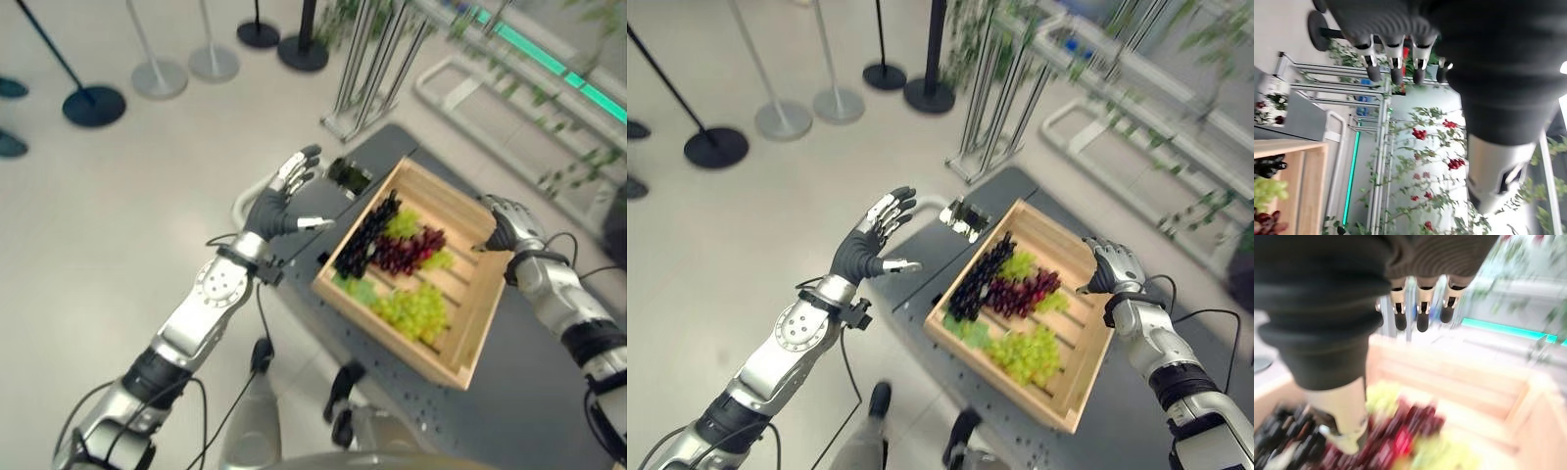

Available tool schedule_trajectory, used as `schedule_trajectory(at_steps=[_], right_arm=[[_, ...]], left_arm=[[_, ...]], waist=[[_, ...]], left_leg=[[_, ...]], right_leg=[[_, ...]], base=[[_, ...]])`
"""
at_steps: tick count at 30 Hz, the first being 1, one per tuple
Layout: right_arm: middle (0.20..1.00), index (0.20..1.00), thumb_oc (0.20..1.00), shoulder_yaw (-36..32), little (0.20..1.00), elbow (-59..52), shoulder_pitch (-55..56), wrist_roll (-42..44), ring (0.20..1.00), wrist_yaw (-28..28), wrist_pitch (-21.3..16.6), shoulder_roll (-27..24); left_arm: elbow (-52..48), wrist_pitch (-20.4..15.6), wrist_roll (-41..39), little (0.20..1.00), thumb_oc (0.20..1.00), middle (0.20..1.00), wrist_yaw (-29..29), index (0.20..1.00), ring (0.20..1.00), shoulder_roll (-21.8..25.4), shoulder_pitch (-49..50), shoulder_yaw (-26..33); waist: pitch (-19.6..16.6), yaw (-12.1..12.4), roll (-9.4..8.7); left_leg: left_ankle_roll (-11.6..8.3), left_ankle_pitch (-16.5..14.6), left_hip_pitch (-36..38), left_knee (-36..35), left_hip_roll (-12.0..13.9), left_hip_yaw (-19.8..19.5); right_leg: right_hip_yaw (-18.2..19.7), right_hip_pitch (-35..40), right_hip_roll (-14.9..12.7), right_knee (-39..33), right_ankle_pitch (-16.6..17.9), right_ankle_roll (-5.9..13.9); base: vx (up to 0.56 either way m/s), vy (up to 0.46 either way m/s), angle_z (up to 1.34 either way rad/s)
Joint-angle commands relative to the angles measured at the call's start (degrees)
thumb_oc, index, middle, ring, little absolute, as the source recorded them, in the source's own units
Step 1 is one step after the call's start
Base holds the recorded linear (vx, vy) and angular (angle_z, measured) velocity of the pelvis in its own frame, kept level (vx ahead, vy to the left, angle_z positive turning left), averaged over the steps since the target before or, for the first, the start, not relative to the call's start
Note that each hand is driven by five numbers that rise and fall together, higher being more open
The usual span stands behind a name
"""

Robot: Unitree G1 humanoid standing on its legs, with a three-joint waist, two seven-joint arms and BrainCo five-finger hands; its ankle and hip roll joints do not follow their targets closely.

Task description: Pick up the fruits from the basket on one side to the basket on the other side

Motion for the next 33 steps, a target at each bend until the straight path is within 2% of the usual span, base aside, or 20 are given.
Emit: schedule_trajectory(at_steps=[1, 7, 16, 18, 24, 33], right_arm=[[1.0, 1.0, 1.0, 1.3, 1.0, -1.2, -6.0, 2.4, 1.0, -3.0, 0.1, -1.1], [1.0, 1.0, 1.0, 4.7, 1.0, 0.5, -8.6, 2.4, 1.0, -2.4, -0.4, 0.3], [1.0, 1.0, 1.0, 9.9, 1.0, 9.1, -14.4, 5.6, 1.0, -1.3, -0.2, 4.4], [1.0, 1.0, 1.0, 9.5, 1.0, 9.6, -14.0, 6.8, 1.0, 0.1, 0.0, 5.0], [1.0, 1.0, 1.0, 6.6, 1.0, 9.7, -11.0, 8.9, 1.0, -1.3, 0.1, 6.0], [1.0, 1.0, 1.0, 4.1, 1.0, 7.4, -8.5, 2.9, 1.0, -6.9, 1.3, 5.4]], left_arm=[[-2.9, -3.5, -0.3, 1.0, 1.0, 1.0, 2.0, 1.0, 1.0, -1.8, -5.5, 1.4], [-2.9, -3.9, 0.4, 1.0, 1.0, 1.0, 3.6, 1.0, 1.0, -2.6, -7.0, 0.8], [-2.6, -4.6, 1.9, 1.0, 1.0, 1.0, 5.6, 1.0, 1.0, -3.5, -9.5, 0.7], [-2.6, -4.4, 2.9, 1.0, 1.0, 1.0, 5.6, 1.0, 1.0, -3.7, -9.3, 0.8], [-2.6, -3.9, 4.2, 1.0, 1.0, 1.0, 6.1, 1.0, 1.0, -4.2, -9.3, 1.4], [-3.3, -4.5, 3.7, 1.0, 1.0, 1.0, 7.0, 1.0, 1.0, -4.9, -10.0, 0.6]], waist=[[2.6, 0.9, -1.36], [5.7, 1.0, 0.09], [5.7, 0.9, 1.09], [5.7, 0.6, 1.1], [5.7, 0.2, 0.81], [5.7, 0.0, 1.06]], left_leg=[[0.12, -8.1, -0.1, 7.1, 0.0, 2.2], [0.13, -8.5, -4.9, 9.7, 0.2, 2.2], [0.06, -7.5, -9.9, 9.7, -0.2, 2.0], [0.06, -7.5, -10.6, 9.7, -0.4, 1.7], [0.09, -7.7, -10.5, 9.2, -0.6, 1.5], [0.31, -8.2, -9.7, 8.7, -0.9, 1.8]], right_leg=[[0.1, -3.1, -3.6, -1.2, 4.2, 3.95], [0.5, -8.3, -4.1, 1.9, 3.5, 3.48], [-0.2, -13.4, -4.7, 2.8, 3.5, 3.26], [-0.7, -13.8, -4.9, 3.0, 3.3, 3.22], [-1.0, -13.7, -5.1, 2.9, 3.2, 3.36], [-0.7, -13.2, -5.3, 2.6, 3.2, 3.58]], base=[[-0.09, -0.026, 0.07], [-0.05, 0.0, 0.05], [-0.01, 0.002, 0.01], [0.0, -0.015, 0.08], [0.01, -0.005, 0.07], [0.0, 0.0, 0.01]])
